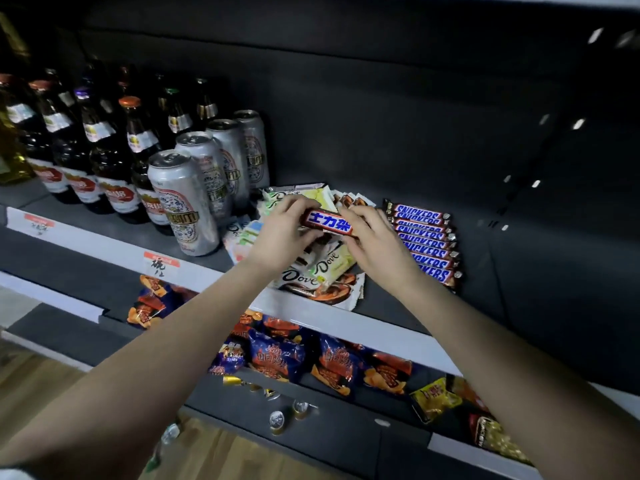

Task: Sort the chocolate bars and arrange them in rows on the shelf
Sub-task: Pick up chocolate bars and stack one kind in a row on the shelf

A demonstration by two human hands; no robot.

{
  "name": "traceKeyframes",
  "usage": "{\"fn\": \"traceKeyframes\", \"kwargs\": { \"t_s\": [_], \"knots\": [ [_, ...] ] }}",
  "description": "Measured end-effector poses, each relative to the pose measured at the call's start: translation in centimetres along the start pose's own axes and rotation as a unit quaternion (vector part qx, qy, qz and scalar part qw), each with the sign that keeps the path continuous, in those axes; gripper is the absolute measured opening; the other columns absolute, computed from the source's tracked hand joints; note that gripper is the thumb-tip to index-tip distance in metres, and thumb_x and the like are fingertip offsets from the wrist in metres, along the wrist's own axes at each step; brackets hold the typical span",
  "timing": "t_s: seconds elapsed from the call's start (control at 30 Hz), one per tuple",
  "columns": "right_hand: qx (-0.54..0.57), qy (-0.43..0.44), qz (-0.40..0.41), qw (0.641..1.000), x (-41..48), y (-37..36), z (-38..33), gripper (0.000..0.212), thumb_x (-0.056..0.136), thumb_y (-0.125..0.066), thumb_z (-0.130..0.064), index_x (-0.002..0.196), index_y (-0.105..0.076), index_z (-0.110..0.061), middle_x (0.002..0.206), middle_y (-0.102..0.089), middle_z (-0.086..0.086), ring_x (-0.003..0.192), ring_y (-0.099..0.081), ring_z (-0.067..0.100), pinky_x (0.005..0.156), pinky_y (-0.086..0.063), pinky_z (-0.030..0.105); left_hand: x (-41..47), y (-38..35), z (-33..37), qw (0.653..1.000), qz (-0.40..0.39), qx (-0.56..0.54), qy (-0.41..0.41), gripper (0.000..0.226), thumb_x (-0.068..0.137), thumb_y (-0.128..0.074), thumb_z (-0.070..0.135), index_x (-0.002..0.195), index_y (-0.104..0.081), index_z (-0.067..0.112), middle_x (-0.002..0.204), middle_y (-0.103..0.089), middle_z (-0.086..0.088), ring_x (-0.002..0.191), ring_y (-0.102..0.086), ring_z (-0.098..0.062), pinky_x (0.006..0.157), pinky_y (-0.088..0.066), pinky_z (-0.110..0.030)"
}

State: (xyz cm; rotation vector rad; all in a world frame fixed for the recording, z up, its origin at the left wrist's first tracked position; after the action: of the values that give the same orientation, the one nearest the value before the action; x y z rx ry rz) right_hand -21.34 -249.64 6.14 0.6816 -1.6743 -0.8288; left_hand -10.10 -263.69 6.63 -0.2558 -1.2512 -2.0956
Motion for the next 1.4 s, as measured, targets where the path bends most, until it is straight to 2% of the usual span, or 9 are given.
{"fn": "traceKeyframes", "kwargs": {
  "t_s": [0.17, 0.37, 0.7, 0.8, 0.9, 0.97, 1.1, 1.3, 1.4],
  "knots": [
    [-0.009, -0.072, -0.001, 0.997, -3.1, 2.9, 2.9, 0.05, 0.089, -0.058, -0.013, 0.137, -0.043, -0.008, 0.126, -0.049, 0.011, 0.116, -0.05, 0.025, 0.091, -0.05, 0.041, 1.5, -3.3, 2.9, 0.998, -0.014, 0.016, -0.051, 0.043, 0.077, -0.073, 0.015, 0.118, -0.06, 0.009, 0.117, -0.057, -0.008, 0.11, -0.053, -0.025, 0.097, -0.037, -0.029],
    [-0.029, -0.171, -0.038, 0.984, -6.8, 5.6, 6.0, 0.053, 0.092, -0.055, -0.024, 0.14, -0.038, -0.013, 0.131, -0.045, 0.006, 0.122, -0.042, 0.019, 0.1, -0.041, 0.034, 2.0, -6.7, 5.4, 0.992, -0.057, 0.052, -0.099, 0.045, 0.074, -0.076, 0.029, 0.114, -0.063, 0.012, 0.114, -0.062, -0.006, 0.111, -0.049, -0.029, 0.098, -0.037, -0.036],
    [-0.056, -0.179, -0.052, 0.981, -8.1, 6.5, 6.5, 0.045, 0.095, -0.051, -0.022, 0.138, -0.042, -0.011, 0.135, -0.048, 0.007, 0.125, -0.04, 0.022, 0.105, -0.035, 0.034, 2.1, -6.8, 6.2, 0.989, -0.105, -0.045, -0.092, 0.051, 0.081, -0.07, 0.032, 0.127, -0.056, 0.015, 0.125, -0.059, -0.004, 0.115, -0.052, -0.016, 0.098, -0.036, -0.019],
    [-0.049, -0.192, -0.047, 0.979, -7.9, 6.1, 6.2, 0.044, 0.097, -0.045, -0.027, 0.138, -0.041, -0.011, 0.137, -0.044, 0.007, 0.122, -0.046, 0.024, 0.1, -0.039, 0.035, 1.9, -6.4, 5.9, 0.99, -0.089, -0.075, -0.081, 0.046, 0.083, -0.07, 0.024, 0.126, -0.054, 0.016, 0.127, -0.053, -0.003, 0.116, -0.049, -0.013, 0.092, -0.031, -0.005],
    [-0.046, -0.199, -0.05, 0.978, -7.7, 5.8, 5.7, 0.041, 0.098, -0.042, -0.03, 0.136, -0.043, -0.012, 0.134, -0.047, 0.005, 0.112, -0.055, 0.027, 0.09, -0.046, 0.038, 1.6, -5.9, 5.6, 0.991, -0.062, -0.081, -0.083, 0.032, 0.084, -0.068, 0.017, 0.114, -0.059, 0.016, 0.119, -0.056, -0.004, 0.102, -0.055, -0.013, 0.086, -0.027, 0.003],
    [-0.037, -0.213, -0.05, 0.975, -7.5, 5.5, 5.5, 0.039, 0.098, -0.042, -0.029, 0.133, -0.044, -0.012, 0.132, -0.05, 0.007, 0.107, -0.058, 0.029, 0.085, -0.05, 0.041, 1.6, -5.6, 5.3, 0.992, -0.058, -0.092, -0.063, 0.029, 0.087, -0.065, 0.019, 0.115, -0.06, 0.014, 0.116, -0.06, -0.005, 0.093, -0.056, -0.011, 0.082, -0.029, 0.002],
    [-0.02, -0.184, 0.005, 0.983, -7.1, 5.1, 5.3, 0.037, 0.093, -0.054, -0.022, 0.127, -0.051, -0.006, 0.13, -0.048, 0.012, 0.106, -0.058, 0.03, 0.085, -0.053, 0.044, 1.6, -5.7, 4.6, 0.992, -0.092, -0.087, -0.02, 0.038, 0.089, -0.06, 0.028, 0.123, -0.056, 0.01, 0.115, -0.064, -0.009, 0.096, -0.057, -0.012, 0.078, -0.036, -0.009],
    [-0.06, -0.141, 0.006, 0.988, -7.1, 4.6, 6.0, 0.04, 0.088, -0.059, -0.005, 0.127, -0.052, -0.006, 0.129, -0.048, 0.014, 0.106, -0.058, 0.03, 0.085, -0.055, 0.042, 1.2, -5.8, 4.3, 0.986, -0.082, -0.138, 0.033, 0.047, 0.087, -0.063, 0.035, 0.129, -0.045, 0.024, 0.101, -0.059, 0.004, 0.077, -0.053, 0.002, 0.057, -0.039, -0.004],
    [-0.077, -0.143, 0.01, 0.987, -7.3, 4.4, 6.2, 0.041, 0.088, -0.06, -0.008, 0.129, -0.051, -0.006, 0.131, -0.05, 0.013, 0.117, -0.051, 0.03, 0.095, -0.049, 0.042, 1.1, -5.7, 4.2, 0.986, -0.087, -0.145, -0.005, 0.044, 0.083, -0.069, 0.025, 0.123, -0.051, 0.024, 0.11, -0.061, 0.005, 0.092, -0.054, -0.003, 0.068, -0.037, 0.004]
  ]
}}
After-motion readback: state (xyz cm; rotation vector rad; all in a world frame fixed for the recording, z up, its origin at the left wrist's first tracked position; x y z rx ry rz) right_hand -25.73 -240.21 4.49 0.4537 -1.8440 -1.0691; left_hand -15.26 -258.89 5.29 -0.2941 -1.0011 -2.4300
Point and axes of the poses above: each hand's wrist, its own x-axis towards the middle knuckle, its own y-axis out of the back of the hand, z = x × y, the point moved 1 cm from there along x, towards the middle knuckle
